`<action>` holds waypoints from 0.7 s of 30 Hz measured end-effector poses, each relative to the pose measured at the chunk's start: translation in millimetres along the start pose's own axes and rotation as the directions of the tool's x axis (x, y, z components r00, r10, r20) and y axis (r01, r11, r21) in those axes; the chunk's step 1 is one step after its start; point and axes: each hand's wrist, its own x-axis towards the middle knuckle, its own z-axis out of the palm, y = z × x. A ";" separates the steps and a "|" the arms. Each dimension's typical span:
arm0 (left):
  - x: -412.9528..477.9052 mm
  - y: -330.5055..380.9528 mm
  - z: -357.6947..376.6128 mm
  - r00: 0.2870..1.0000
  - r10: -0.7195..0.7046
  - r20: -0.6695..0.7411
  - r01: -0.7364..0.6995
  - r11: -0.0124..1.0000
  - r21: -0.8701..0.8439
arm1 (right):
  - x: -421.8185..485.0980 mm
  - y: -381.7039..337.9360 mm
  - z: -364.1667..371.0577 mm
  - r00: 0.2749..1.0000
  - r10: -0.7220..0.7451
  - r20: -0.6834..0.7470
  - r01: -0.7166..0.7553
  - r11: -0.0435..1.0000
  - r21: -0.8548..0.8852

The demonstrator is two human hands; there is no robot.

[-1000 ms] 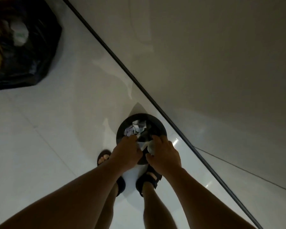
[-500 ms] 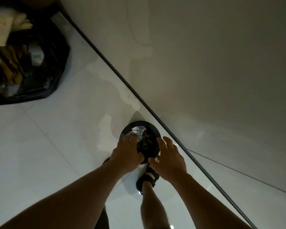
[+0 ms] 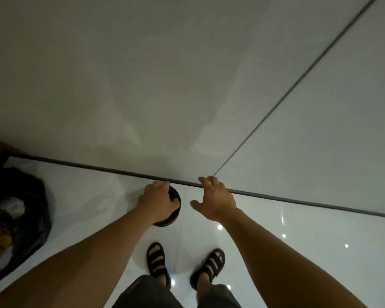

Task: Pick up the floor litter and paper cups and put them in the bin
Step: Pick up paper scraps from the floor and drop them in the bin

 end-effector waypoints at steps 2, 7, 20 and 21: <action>-9.8 43.7 1.6 0.994 0.098 0.039 -0.101 0.991 0.090 | -35.0 29.3 -17.9 0.996 0.072 -0.060 -0.070 0.997 0.034; -43.9 181.8 40.2 0.936 0.323 0.139 -0.351 0.888 0.298 | -142.1 140.2 -47.0 0.927 0.328 -0.182 -0.301 0.940 0.163; -241.2 511.4 296.3 0.517 0.686 0.512 -0.848 0.326 0.418 | -520.5 423.4 18.8 0.417 0.901 -0.117 -0.731 0.409 0.545; -253.8 530.7 312.7 0.483 0.696 0.531 -0.865 0.286 0.413 | -540.7 435.8 24.4 0.380 0.919 -0.102 -0.741 0.368 0.561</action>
